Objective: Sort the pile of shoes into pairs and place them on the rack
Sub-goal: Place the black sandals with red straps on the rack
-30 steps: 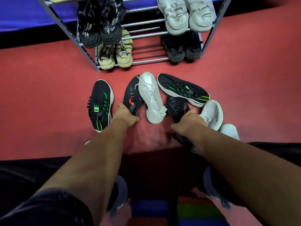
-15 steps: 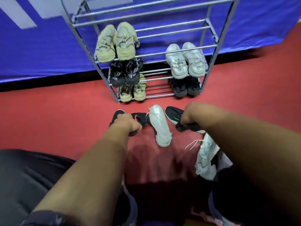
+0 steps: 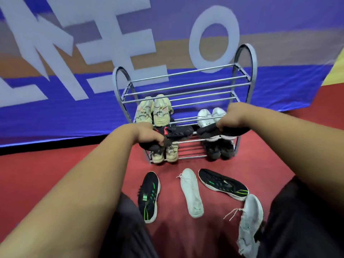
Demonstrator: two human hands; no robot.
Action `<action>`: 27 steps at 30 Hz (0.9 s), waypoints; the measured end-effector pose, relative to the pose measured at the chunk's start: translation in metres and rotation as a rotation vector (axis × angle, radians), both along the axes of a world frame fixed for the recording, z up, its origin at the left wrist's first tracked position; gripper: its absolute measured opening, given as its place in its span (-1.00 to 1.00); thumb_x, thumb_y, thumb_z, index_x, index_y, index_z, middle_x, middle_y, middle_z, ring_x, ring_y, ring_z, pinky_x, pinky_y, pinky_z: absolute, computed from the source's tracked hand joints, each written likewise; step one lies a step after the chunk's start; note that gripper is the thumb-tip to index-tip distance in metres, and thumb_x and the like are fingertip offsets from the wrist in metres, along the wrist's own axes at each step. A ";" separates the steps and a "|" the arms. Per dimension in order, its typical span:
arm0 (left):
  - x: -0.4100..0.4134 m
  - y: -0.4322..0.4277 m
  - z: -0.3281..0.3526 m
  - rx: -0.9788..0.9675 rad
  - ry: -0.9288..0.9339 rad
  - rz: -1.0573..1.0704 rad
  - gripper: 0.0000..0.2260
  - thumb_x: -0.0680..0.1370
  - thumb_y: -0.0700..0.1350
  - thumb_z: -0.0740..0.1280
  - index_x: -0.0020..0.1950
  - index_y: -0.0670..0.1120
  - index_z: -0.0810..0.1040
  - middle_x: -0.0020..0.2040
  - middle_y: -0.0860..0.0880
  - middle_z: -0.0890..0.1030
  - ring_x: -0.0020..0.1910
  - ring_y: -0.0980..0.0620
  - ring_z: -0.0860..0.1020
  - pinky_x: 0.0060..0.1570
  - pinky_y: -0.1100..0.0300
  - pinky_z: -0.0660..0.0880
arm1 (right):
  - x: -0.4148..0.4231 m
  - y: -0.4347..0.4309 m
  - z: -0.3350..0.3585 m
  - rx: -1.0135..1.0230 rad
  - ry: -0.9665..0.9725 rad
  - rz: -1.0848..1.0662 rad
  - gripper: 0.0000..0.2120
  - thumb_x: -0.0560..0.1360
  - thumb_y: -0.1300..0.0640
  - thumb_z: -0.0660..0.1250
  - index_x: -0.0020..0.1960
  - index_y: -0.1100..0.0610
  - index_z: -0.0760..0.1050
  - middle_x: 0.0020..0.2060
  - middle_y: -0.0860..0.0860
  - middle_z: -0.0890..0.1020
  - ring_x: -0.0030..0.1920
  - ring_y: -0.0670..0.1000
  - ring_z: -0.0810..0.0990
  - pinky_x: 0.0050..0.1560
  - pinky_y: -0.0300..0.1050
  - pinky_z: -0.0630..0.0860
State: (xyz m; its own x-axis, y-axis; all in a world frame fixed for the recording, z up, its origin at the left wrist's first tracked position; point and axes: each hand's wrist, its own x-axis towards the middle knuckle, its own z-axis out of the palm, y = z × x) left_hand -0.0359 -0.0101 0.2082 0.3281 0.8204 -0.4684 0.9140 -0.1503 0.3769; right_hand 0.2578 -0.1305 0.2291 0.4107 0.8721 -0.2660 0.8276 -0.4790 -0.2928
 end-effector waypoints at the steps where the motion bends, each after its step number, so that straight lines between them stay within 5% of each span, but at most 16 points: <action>1: 0.004 0.003 0.003 0.011 -0.041 0.016 -0.44 0.11 0.17 0.56 -0.05 -0.19 0.71 -0.05 -0.21 0.76 -0.18 -0.18 0.70 -0.16 0.00 0.63 | 0.005 -0.001 -0.001 0.066 0.026 -0.046 -0.68 0.35 -0.09 0.52 -0.17 0.15 0.54 -0.24 0.09 0.61 -0.27 0.08 0.57 -0.26 -0.09 0.50; 7: 0.030 0.011 -0.016 -0.025 -0.268 0.194 -0.52 0.14 0.12 0.58 -0.11 -0.19 0.68 -0.16 -0.20 0.71 -0.28 -0.12 0.59 -0.26 0.08 0.51 | 0.026 0.010 -0.014 0.244 0.202 -0.257 -0.64 0.36 -0.07 0.56 -0.25 0.20 0.53 -0.34 0.11 0.57 -0.34 0.08 0.52 -0.39 -0.11 0.35; 11: 0.059 0.020 -0.018 -0.030 -0.367 0.255 -0.68 0.35 0.06 0.56 -0.12 -0.15 0.61 -0.21 -0.13 0.62 -0.32 -0.07 0.52 -0.34 0.21 0.39 | 0.032 0.024 -0.019 0.295 0.276 -0.313 -0.66 0.36 0.00 0.58 -0.19 0.19 0.50 -0.31 0.10 0.56 -0.34 0.05 0.50 -0.37 -0.11 0.40; 14: 0.081 0.029 -0.021 -0.022 -0.460 0.300 -0.56 0.29 0.12 0.54 -0.01 -0.16 0.64 -0.12 -0.13 0.67 -0.27 -0.08 0.56 -0.31 0.18 0.42 | 0.036 0.041 -0.028 0.316 0.301 -0.360 -0.64 0.36 -0.01 0.58 -0.16 0.18 0.46 -0.27 0.10 0.58 -0.31 0.05 0.54 -0.31 -0.09 0.46; 21: 0.138 0.054 -0.045 0.093 -0.541 0.361 -0.70 0.37 0.07 0.52 -0.19 -0.14 0.58 -0.22 -0.09 0.59 -0.27 -0.08 0.53 -0.30 0.15 0.41 | 0.055 0.091 -0.050 0.389 0.308 -0.439 -0.36 0.37 -0.08 0.54 0.29 0.21 0.43 0.02 0.12 0.62 -0.11 0.15 0.60 -0.37 -0.11 0.36; 27: 0.189 0.067 -0.070 0.172 -0.568 0.401 -0.33 0.29 0.22 0.47 0.20 -0.23 0.55 0.21 -0.20 0.59 -0.08 -0.15 0.58 -0.28 0.12 0.37 | 0.070 0.116 -0.073 0.451 0.334 -0.523 -0.39 0.46 -0.08 0.50 0.39 0.17 0.41 0.19 0.13 0.60 -0.03 0.16 0.49 -0.12 -0.03 0.42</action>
